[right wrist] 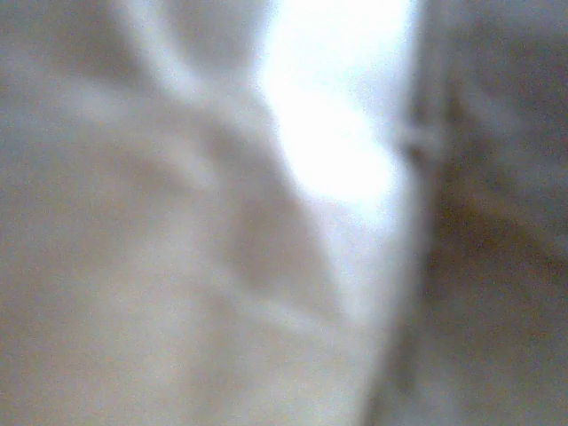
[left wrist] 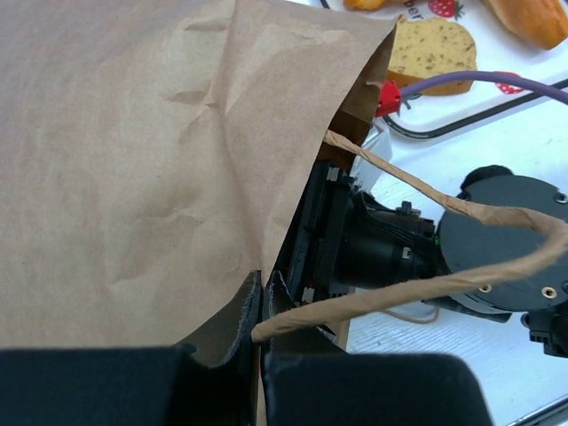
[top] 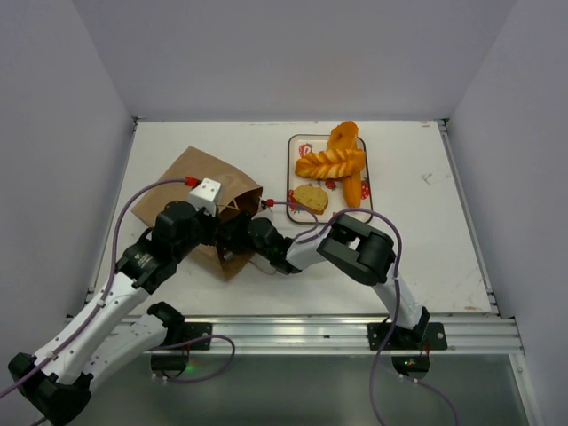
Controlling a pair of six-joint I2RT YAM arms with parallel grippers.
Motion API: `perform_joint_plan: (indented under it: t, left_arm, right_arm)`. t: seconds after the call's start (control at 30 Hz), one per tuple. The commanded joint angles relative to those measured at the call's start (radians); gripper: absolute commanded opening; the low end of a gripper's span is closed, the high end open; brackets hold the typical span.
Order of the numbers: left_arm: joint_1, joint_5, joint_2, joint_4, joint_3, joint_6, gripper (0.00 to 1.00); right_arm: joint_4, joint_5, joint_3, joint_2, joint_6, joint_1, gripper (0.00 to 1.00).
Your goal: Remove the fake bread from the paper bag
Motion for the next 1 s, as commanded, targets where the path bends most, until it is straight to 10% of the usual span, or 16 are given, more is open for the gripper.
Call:
perform_joint_plan:
  t: [0.0,0.97]
  left_arm:
    - [-0.003,-0.021,0.017,0.018,0.015,0.010,0.00]
    - [0.054,-0.380,0.336,0.011,0.124,-0.033,0.00]
  right_arm:
    - [0.048,0.025,-0.017,-0.026,0.001,-0.008,0.32]
    - [0.143,0.008,-0.406,-0.364,-0.088,-0.029,0.19]
